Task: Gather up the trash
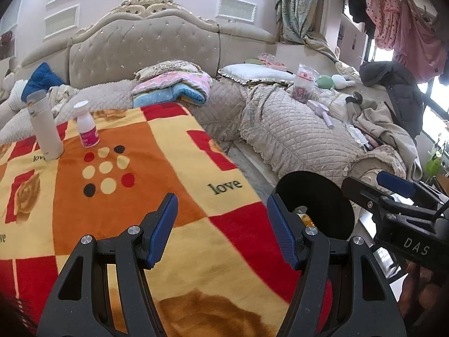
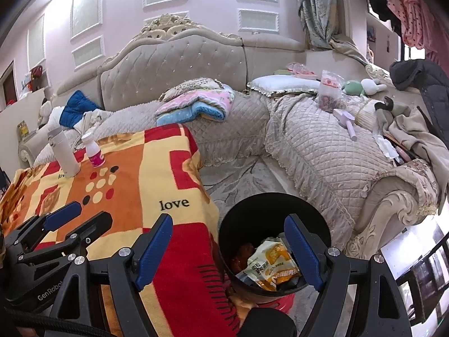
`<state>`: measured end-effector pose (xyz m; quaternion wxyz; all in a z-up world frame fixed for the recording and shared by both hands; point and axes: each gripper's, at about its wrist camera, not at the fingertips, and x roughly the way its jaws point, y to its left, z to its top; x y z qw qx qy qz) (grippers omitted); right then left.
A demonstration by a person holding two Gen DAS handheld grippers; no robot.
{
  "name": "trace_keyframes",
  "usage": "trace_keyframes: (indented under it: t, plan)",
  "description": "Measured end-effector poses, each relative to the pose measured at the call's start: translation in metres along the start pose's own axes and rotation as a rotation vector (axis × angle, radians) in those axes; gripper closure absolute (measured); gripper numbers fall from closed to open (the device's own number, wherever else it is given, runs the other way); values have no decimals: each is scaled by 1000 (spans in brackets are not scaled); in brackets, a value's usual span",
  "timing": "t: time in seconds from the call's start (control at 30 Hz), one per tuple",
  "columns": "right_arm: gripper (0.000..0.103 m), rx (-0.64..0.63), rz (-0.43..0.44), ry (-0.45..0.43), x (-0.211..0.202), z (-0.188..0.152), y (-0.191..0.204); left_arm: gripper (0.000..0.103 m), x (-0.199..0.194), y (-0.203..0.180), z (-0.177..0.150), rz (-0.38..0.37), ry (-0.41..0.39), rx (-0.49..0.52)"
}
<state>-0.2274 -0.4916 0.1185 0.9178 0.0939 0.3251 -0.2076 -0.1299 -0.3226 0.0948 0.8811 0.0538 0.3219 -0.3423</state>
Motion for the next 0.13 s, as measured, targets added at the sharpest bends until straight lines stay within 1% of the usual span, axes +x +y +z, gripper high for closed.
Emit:
trace_keyframes:
  t: [0.13]
  plan:
    - [23, -30, 31, 13, 10, 2, 19, 38, -2, 30, -6, 28, 24, -42]
